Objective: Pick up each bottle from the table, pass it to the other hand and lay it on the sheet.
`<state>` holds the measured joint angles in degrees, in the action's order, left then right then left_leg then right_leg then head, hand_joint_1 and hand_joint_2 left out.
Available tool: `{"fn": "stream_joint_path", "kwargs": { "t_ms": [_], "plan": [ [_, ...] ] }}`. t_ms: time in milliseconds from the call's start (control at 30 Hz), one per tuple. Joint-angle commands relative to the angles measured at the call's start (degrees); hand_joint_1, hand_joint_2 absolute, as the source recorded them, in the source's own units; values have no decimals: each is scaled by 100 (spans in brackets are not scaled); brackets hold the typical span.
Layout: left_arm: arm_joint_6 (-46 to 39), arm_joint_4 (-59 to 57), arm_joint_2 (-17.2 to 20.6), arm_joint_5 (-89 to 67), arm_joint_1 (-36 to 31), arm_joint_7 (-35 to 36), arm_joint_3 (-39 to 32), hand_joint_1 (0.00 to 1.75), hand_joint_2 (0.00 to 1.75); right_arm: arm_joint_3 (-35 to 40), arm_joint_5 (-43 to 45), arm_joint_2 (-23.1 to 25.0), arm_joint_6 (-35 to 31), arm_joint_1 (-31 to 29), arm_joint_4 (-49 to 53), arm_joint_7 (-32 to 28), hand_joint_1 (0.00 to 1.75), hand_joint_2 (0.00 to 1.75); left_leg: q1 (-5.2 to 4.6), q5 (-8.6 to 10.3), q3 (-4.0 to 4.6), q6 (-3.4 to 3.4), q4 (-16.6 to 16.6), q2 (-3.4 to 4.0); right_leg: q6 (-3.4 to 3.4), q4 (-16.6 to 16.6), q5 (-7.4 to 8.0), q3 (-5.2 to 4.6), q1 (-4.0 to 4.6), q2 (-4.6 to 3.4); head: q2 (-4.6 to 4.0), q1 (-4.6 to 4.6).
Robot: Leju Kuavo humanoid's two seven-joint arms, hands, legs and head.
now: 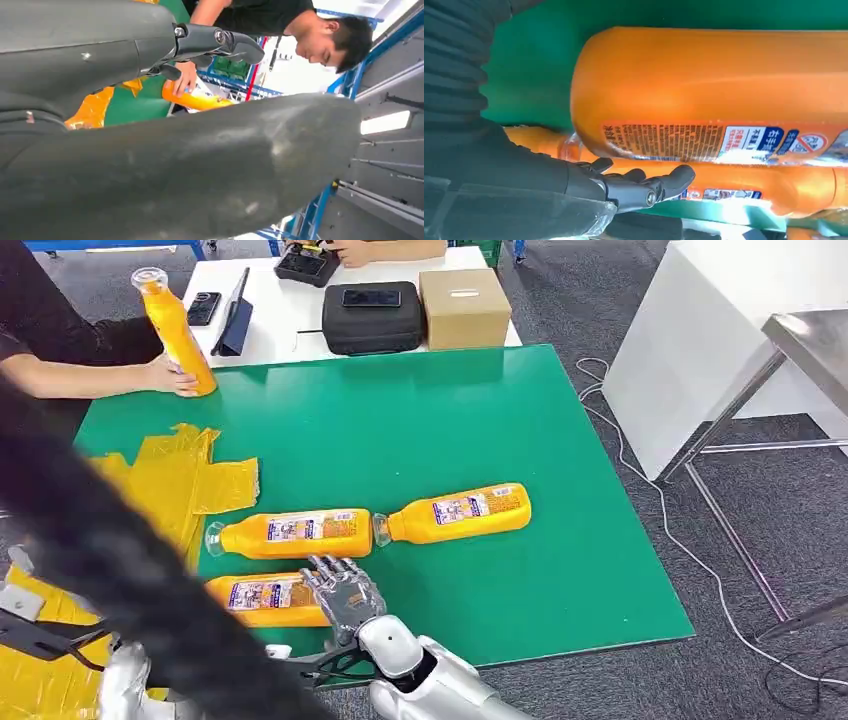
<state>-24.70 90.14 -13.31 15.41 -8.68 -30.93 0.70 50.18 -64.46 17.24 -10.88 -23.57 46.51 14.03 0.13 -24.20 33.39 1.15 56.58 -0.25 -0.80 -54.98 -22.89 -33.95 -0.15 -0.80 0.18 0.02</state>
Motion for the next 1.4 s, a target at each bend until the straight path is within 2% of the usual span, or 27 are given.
{"fn": "stream_joint_path", "kwargs": {
  "t_ms": [33, 567, 1033, 1100, 1400],
  "plan": [
    [15, -322, 12, 59, -304, 35, 195, 0, 0, 68, -116, 148, -30, -515, -1124, 21, 0, 175, 0, -5, -21, -5, -6, -7, -1, 5, -9, 23, 1, 14, 0, 0],
    [56, -330, -30, 91, -446, 22, 200, 0, 0, 119, -245, 276, 64, -749, -1289, -44, 0, 175, 1, -6, -22, -6, -6, -8, 0, 4, -10, 23, 1, 16, 2, -2],
    [153, -318, -92, 101, -455, 4, 99, 0, 0, 569, 204, 276, 38, -916, -1344, 48, 0, 175, -1, -3, -14, -4, -5, -6, -1, 3, -6, 16, 0, 11, 0, 0],
    [172, -333, -91, 107, -466, 11, 91, 0, 0, 653, 267, 276, 111, -920, -1356, 55, 0, 175, 2, -13, -33, -9, -5, -5, 0, 5, -16, 36, 3, 15, 0, 0],
    [178, -337, -98, 108, -473, 11, 91, 0, 0, 698, 320, 276, 152, -917, -1360, 62, 0, 175, 2, -8, -29, -7, -7, -7, 0, 5, -12, 31, 2, 15, 0, 0]
  ]
}}
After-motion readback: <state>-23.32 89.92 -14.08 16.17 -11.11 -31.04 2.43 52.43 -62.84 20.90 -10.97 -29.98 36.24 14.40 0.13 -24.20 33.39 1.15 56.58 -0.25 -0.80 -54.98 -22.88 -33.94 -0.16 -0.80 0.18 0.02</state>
